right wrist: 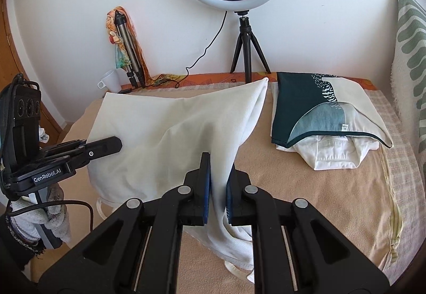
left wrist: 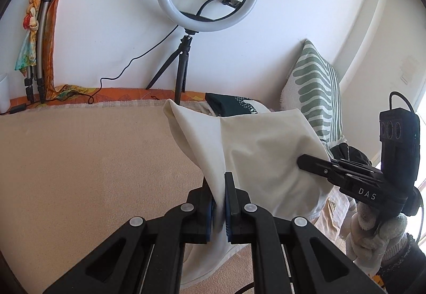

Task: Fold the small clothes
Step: 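Lift the folded camisole and carry it to the dark green clothes stack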

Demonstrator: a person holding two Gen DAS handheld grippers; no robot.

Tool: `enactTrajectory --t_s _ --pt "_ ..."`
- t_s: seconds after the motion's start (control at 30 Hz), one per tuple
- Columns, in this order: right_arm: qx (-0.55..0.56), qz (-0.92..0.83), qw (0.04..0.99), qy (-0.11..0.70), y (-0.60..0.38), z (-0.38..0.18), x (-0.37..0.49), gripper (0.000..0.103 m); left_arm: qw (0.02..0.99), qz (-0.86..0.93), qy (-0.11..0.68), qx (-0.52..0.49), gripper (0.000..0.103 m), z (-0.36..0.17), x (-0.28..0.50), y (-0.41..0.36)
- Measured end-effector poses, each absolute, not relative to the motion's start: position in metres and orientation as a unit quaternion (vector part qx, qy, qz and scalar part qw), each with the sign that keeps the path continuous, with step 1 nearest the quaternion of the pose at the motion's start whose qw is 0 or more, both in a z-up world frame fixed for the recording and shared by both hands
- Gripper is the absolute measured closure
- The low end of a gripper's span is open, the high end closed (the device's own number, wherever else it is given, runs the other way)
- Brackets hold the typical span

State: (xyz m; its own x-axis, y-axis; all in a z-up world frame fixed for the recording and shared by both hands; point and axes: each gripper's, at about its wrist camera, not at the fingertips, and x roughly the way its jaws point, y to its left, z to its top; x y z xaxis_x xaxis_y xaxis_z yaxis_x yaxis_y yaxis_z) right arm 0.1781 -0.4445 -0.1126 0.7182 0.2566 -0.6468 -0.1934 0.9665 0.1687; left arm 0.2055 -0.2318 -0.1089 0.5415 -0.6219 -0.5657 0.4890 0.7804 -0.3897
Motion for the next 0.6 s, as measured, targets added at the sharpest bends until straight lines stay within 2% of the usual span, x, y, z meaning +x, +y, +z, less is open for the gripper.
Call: enactTrajectory --t_s 0.37,0.6 --pt "0.072 0.055 0.931 0.353 -0.545 -0.103 0.188 0.093 0.849 -0.362 0.374 -0.086 0.099 -0.105 0.246 -0.334" --pt "0.059 0.010 0.935 0.349 -0.595 -0.090 0.222 0.093 0.845 -0.372 0.376 -0.078 0.099 -0.102 0.291 -0.386"
